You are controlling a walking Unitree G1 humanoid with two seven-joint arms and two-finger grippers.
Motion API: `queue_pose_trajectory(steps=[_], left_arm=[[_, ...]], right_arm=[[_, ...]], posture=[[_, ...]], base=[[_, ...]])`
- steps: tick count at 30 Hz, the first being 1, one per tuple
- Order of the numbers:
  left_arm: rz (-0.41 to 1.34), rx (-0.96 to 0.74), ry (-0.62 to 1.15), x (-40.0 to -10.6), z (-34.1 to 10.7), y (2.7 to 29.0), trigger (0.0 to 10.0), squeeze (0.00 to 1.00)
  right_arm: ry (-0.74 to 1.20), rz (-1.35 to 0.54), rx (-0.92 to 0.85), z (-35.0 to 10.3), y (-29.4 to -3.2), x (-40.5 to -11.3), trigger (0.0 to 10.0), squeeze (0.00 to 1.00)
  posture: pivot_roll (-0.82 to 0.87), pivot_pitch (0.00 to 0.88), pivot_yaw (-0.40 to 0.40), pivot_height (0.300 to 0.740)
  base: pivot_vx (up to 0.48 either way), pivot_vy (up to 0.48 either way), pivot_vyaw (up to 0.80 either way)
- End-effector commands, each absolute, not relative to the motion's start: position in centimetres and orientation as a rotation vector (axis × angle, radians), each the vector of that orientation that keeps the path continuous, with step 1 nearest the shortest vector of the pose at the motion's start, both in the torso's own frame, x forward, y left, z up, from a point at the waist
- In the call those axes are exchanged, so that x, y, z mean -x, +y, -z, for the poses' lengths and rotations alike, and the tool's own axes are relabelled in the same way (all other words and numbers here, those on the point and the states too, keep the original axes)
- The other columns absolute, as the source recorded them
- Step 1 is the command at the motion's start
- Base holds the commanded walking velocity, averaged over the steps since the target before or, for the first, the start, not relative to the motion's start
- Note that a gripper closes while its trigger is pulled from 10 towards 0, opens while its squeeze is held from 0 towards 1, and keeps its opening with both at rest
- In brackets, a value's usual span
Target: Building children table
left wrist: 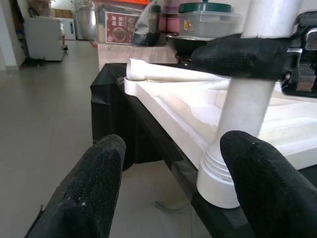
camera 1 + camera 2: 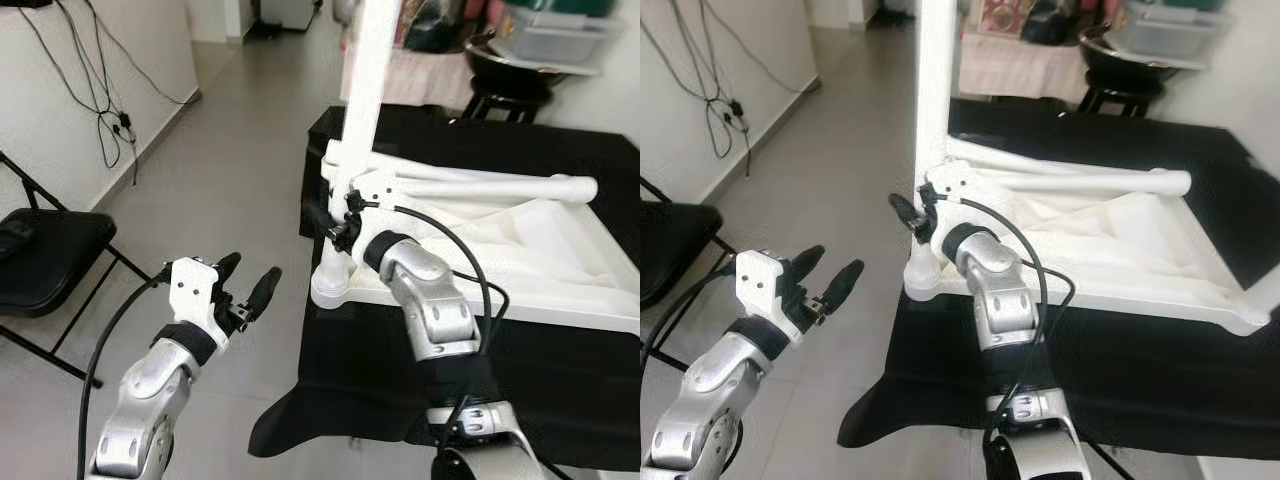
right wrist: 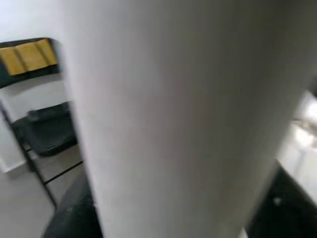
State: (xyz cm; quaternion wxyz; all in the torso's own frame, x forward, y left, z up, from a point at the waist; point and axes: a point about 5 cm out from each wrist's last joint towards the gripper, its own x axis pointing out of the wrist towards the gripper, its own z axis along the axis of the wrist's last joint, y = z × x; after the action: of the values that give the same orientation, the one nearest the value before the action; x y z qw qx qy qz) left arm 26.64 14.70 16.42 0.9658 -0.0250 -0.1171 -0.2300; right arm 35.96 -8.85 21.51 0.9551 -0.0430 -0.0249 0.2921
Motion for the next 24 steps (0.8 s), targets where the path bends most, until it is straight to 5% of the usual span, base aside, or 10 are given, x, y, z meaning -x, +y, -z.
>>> queue_pose_trajectory(steps=[1,8,9,20,21,24], left_arm=[[0.469,0.045,-0.22,-26.5,-15.9,14.7,10.0,0.0],[0.489,0.056,-0.216,-26.3,-15.9,14.5,10.0,0.0],[0.495,0.06,-0.215,-26.1,-15.8,14.3,10.0,0.0],[0.5,0.061,-0.213,-25.8,-15.8,14.2,10.0,0.0],[0.505,0.062,-0.21,-25.4,-16.0,14.1,10.0,0.0],[0.512,0.064,-0.208,-24.7,-16.2,13.9,10.0,0.0]], right_arm=[[-0.05,-0.594,0.085,-21.6,-9.0,-36.1,10.0,1.0],[-0.169,-0.89,0.094,-24.3,-8.8,-36.8,10.0,1.0],[-0.209,-1.132,0.159,-25.2,-8.3,-36.5,10.0,0.0],[-0.193,-1.316,0.209,-25.4,-7.6,-36.3,10.0,0.0],[-0.171,-1.404,0.212,-26.0,-7.2,-36.6,0.0,0.0],[-0.144,-1.487,0.204,-26.9,-6.7,-36.8,0.0,0.0]], posture=[[-0.01,0.066,-0.06,0.74],[0.0,0.077,-0.065,0.74],[0.02,0.084,-0.069,0.74],[0.03,0.099,-0.067,0.74],[0.05,0.149,-0.061,0.74],[0.06,0.161,-0.059,0.74]], base=[[0.0,0.0,0.0],[0.0,0.0,0.0],[0.0,0.0,0.0],[0.0,0.0,0.0],[0.0,0.0,0.0],[0.0,0.0,0.0]])
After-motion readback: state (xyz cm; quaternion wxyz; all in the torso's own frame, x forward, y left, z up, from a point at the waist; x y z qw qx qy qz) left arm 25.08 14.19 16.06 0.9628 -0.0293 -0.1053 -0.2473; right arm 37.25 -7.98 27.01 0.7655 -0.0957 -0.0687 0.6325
